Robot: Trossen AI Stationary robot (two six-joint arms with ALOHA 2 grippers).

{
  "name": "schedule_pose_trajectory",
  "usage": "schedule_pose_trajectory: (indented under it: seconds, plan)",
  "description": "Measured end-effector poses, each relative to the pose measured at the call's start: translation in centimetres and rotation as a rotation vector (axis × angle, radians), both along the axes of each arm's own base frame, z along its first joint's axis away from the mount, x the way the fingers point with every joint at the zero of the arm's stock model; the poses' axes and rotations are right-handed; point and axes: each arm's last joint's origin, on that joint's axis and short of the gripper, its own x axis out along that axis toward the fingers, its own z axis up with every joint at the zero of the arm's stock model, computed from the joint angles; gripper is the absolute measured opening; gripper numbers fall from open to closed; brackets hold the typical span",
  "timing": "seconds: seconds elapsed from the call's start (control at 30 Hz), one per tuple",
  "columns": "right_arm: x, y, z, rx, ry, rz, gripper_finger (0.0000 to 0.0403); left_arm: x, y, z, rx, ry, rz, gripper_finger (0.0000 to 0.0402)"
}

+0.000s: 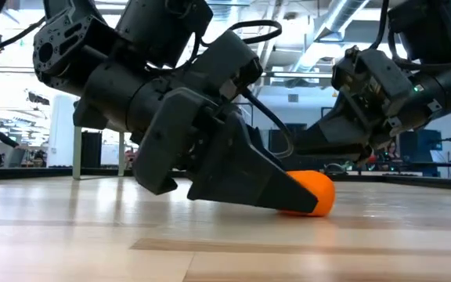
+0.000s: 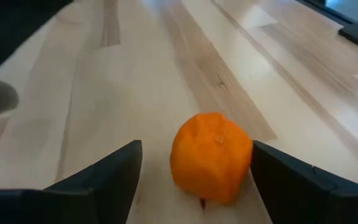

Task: Pick & Place Fruit
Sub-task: Put the orange into the blue strainer bowl on the shelf

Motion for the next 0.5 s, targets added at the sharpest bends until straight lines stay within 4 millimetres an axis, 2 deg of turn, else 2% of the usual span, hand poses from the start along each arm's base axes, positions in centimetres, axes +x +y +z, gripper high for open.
schedule_pose_trajectory:
  seconds: [0.2, 0.5]
  plan:
    - [-0.02, -0.01, 0.18, -0.001, -0.003, 0.001, 0.0095, 0.02, -0.02, 0.06, -0.002, -0.006, 0.002, 0.0261]
    - [-0.01, 0.00, 0.19, 0.000, -0.004, 0.001, 0.0095, 0.02, -0.05, 0.11, -0.026, -0.004, 0.002, 0.0190]
